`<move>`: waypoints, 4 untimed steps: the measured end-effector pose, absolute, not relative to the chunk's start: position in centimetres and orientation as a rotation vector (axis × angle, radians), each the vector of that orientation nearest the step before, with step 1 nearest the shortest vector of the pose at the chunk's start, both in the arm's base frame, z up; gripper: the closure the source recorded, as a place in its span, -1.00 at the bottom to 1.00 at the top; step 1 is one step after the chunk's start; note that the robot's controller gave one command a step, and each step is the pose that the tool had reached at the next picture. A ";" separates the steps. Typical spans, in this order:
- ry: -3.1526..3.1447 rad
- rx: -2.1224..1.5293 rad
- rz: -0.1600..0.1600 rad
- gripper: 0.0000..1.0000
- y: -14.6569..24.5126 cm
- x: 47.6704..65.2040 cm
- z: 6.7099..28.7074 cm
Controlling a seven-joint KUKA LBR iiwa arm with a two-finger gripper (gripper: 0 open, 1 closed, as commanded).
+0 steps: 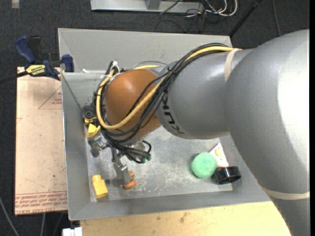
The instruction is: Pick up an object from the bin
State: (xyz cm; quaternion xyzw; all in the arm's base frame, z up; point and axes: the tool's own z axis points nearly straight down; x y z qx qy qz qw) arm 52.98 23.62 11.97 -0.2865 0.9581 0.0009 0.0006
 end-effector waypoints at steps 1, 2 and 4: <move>3.008 -0.900 0.004 -1.00 23.6 53.0 12.1; 2.956 -1.041 0.002 -1.00 23.2 51.0 10.0; 2.772 -1.481 -0.006 -1.00 24.4 49.4 6.9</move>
Offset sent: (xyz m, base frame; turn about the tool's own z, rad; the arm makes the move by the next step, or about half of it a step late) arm -0.0467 -0.0099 -0.0497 -0.2085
